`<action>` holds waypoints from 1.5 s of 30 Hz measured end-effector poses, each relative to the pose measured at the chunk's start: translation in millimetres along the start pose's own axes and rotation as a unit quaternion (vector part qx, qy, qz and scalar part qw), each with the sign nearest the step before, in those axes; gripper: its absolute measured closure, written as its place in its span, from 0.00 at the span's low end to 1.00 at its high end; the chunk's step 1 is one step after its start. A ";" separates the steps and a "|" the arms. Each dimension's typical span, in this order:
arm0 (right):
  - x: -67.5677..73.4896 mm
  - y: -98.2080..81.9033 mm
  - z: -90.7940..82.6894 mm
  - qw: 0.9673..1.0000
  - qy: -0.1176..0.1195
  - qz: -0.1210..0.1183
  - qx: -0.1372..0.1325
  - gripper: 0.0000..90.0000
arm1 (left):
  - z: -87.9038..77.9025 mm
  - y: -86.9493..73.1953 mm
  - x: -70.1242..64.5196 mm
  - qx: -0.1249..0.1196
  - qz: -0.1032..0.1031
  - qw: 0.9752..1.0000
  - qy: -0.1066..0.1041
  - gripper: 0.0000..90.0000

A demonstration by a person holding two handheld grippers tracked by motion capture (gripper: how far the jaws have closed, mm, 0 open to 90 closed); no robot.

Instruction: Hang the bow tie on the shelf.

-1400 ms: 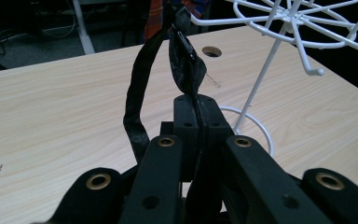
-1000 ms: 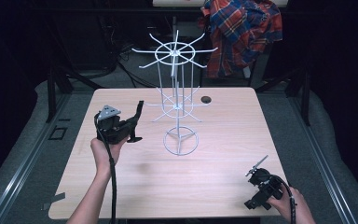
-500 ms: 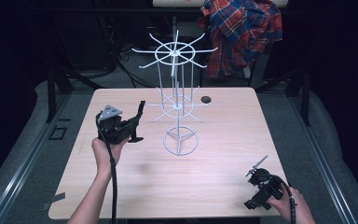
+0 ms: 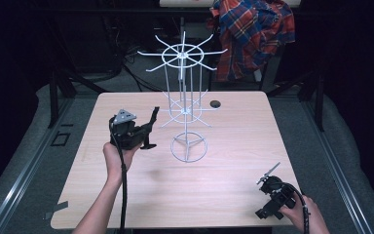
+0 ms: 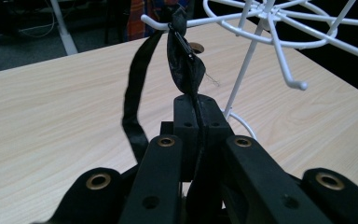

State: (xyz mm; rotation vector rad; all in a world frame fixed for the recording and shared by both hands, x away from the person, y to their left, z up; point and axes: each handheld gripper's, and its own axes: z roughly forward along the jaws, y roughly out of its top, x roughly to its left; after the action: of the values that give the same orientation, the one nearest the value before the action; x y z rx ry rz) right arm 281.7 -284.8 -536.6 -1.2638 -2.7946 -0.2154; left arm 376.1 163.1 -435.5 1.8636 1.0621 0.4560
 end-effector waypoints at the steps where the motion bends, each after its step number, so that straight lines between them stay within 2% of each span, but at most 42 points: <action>1: 0.3 -0.8 0.9 1.000 0.002 0.004 -0.006 0.11 | 0.6 -0.7 0.6 0.000 -0.001 1.000 0.002 0.98; 5: 1.1 -1.0 1.4 1.000 0.001 0.006 -0.011 0.11 | 2.6 -3.3 2.3 0.006 -0.004 1.000 0.004 0.98; 6: 2.8 -2.1 3.6 1.000 0.003 0.017 -0.026 0.11 | 2.9 -3.7 2.4 0.008 -0.004 1.000 0.005 0.98; 8: 1.0 -0.1 0.4 1.000 -0.001 0.001 -0.003 0.11 | 3.4 -4.7 3.0 0.012 -0.003 1.000 0.006 0.98; 9: 3.3 -0.9 2.1 1.000 -0.005 0.014 -0.015 0.11 | 3.8 -5.2 3.4 0.013 -0.004 1.000 0.007 0.98; 10: 1.3 0.5 0.5 1.000 -0.002 0.001 -0.002 0.11 | 4.0 -5.7 4.2 0.014 -0.006 1.000 0.008 0.98; 14: 1.9 1.0 1.1 1.000 0.001 0.001 -0.003 0.11 | 4.5 -7.5 8.2 0.015 -0.011 1.000 0.009 0.98; 23: 1.9 0.9 0.9 1.000 0.000 0.001 -0.003 0.11 | 13.7 -14.1 13.0 0.042 -0.010 0.999 0.008 0.97; 32: 2.0 0.8 0.9 1.000 -0.001 -0.001 -0.002 0.11 | 20.9 -19.6 17.3 0.061 -0.018 0.998 0.006 0.96; 45: 1.9 0.8 1.3 1.000 0.000 0.000 -0.003 0.11 | 29.3 -26.1 20.4 0.075 -0.020 0.997 0.015 0.93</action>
State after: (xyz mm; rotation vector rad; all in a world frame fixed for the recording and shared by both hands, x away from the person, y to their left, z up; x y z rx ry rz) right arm 281.0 -282.7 -537.5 -1.2646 -2.7966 -0.2243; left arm 394.6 169.8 -475.0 1.9683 1.1803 0.3899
